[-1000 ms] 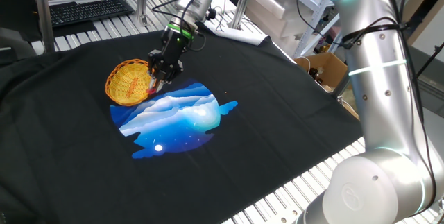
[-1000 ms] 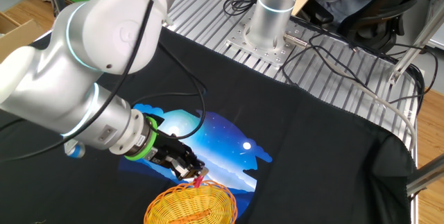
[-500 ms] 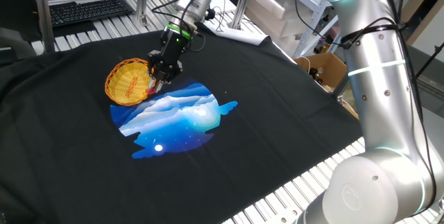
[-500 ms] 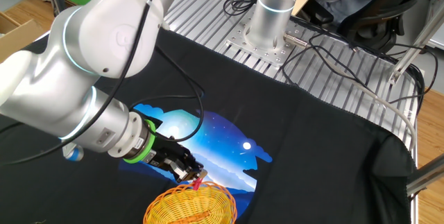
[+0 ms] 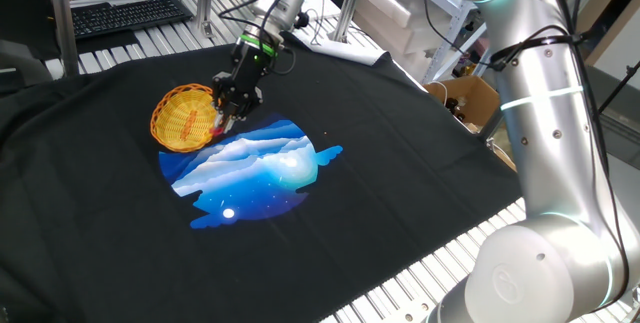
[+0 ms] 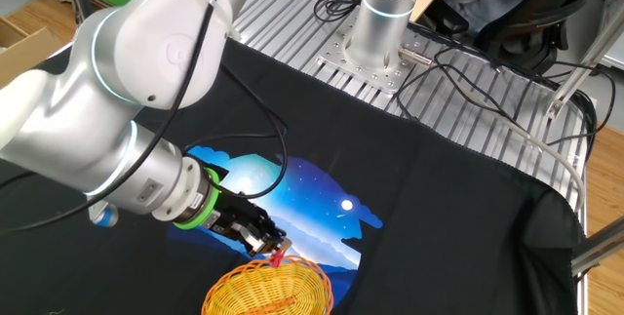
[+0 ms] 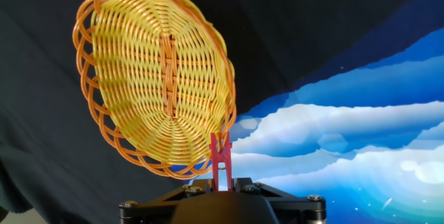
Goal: Use a clamp
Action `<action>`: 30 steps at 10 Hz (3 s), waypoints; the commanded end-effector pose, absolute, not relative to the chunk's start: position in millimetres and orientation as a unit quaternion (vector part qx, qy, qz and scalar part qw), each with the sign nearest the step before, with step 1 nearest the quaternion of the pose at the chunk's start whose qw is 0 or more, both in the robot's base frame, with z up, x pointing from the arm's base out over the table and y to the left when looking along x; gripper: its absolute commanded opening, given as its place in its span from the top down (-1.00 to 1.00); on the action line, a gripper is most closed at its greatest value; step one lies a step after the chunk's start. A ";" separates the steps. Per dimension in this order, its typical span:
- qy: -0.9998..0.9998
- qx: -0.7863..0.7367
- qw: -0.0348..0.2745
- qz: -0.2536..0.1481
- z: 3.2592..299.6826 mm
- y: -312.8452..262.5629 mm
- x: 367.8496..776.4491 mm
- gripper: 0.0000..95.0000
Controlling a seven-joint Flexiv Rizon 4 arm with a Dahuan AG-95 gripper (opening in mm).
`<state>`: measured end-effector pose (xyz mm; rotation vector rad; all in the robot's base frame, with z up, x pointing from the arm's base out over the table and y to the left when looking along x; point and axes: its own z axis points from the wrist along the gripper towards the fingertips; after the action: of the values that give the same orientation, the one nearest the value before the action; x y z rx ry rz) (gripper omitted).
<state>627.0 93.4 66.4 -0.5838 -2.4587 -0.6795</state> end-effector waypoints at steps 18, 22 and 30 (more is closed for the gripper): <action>-0.967 -0.178 0.151 -0.102 130.5 55.7 612.8 0.60; -0.987 -0.109 0.087 -0.077 128.4 6.3 622.4 1.00; -0.999 -0.008 -0.001 -0.036 106.4 -43.4 626.6 1.00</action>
<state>627.3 -37.8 108.4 -0.0741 -3.1253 -0.1363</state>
